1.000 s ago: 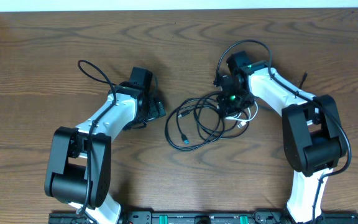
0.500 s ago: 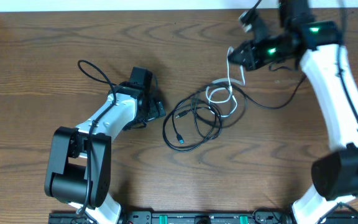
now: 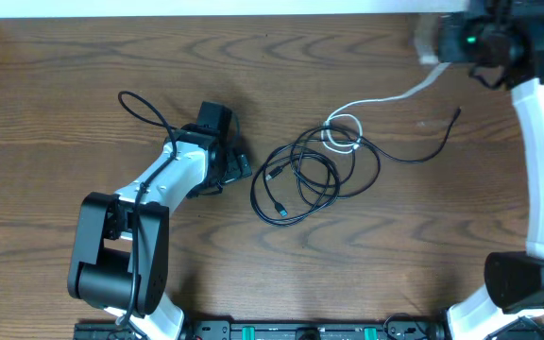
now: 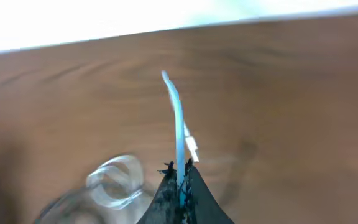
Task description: Untangle cables
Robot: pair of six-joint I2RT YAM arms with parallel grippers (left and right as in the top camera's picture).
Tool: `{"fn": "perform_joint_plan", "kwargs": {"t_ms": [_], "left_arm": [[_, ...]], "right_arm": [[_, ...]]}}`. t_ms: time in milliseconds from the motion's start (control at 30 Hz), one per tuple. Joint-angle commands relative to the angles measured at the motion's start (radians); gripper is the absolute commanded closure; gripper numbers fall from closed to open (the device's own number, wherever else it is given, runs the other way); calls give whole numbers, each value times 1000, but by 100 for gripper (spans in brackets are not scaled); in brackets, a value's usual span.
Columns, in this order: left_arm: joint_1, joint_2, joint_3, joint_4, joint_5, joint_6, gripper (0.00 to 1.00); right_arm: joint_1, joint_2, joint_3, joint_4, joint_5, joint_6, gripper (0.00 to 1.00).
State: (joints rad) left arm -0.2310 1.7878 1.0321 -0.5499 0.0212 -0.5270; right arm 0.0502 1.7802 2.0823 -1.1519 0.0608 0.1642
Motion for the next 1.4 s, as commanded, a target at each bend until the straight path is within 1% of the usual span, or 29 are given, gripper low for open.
{"fn": "perform_joint_plan", "kwargs": {"t_ms": [0, 67, 167, 200, 233, 400, 533, 600, 633, 700, 733, 767, 800, 967, 1067, 1133, 1167, 1300, 1367], "left_arm": [[-2, 4, 17, -3, -3, -2, 0], [-2, 4, 17, -3, -3, -2, 0], [-2, 4, 17, -3, -3, -2, 0], [-2, 4, 17, -3, -3, -2, 0], [-2, 4, 17, -3, -3, -2, 0], [-2, 4, 17, -3, -3, -2, 0], [-2, 4, 17, -3, -3, -2, 0], [-2, 4, 17, -3, -3, -2, 0], [-2, 4, 17, -3, -3, -2, 0], [-2, 4, 17, -3, -3, -2, 0], [-2, 4, 17, -3, -3, -2, 0], [-2, 4, 17, -3, -3, -2, 0], [-2, 4, 17, -3, -3, -2, 0], [-2, 4, 17, -3, -3, -2, 0], [-2, 4, 17, -3, -3, -2, 0], [-2, 4, 17, -3, -3, -2, 0], [-2, 4, 17, -3, -3, -2, 0], [-2, 4, 17, -3, -3, -2, 0], [-2, 4, 17, -3, -3, -2, 0]], "right_arm": [[-122, -3, 15, -14, 365, 284, 99], [-203, -3, 15, -16, 399, 364, 99], [-342, 3, 15, -17, 403, 425, 99], [-415, 8, 14, -14, 366, 430, 99], [-452, 14, 14, -16, 335, 428, 99], [-603, 40, 6, -23, 116, 352, 99], [-636, 94, -3, -31, -52, 207, 91], [-628, 130, -3, -42, -103, 160, 88], [-621, 148, -3, -47, -129, 132, 83], [-603, 183, -3, -62, -146, 111, 59], [-589, 201, -3, -74, -146, 111, 52], [-577, 213, -3, -86, -148, 112, 47], [-562, 222, -3, -99, -152, 112, 45], [-450, 236, -4, -172, -191, 111, 44], [-352, 236, -6, -248, -225, 111, 43], [-288, 236, -14, -290, -227, 113, 41], [-245, 236, -19, -318, -229, 120, 39], [-106, 236, -92, -340, -228, 236, 41], [-44, 236, -178, -310, -228, 354, 45]]}}
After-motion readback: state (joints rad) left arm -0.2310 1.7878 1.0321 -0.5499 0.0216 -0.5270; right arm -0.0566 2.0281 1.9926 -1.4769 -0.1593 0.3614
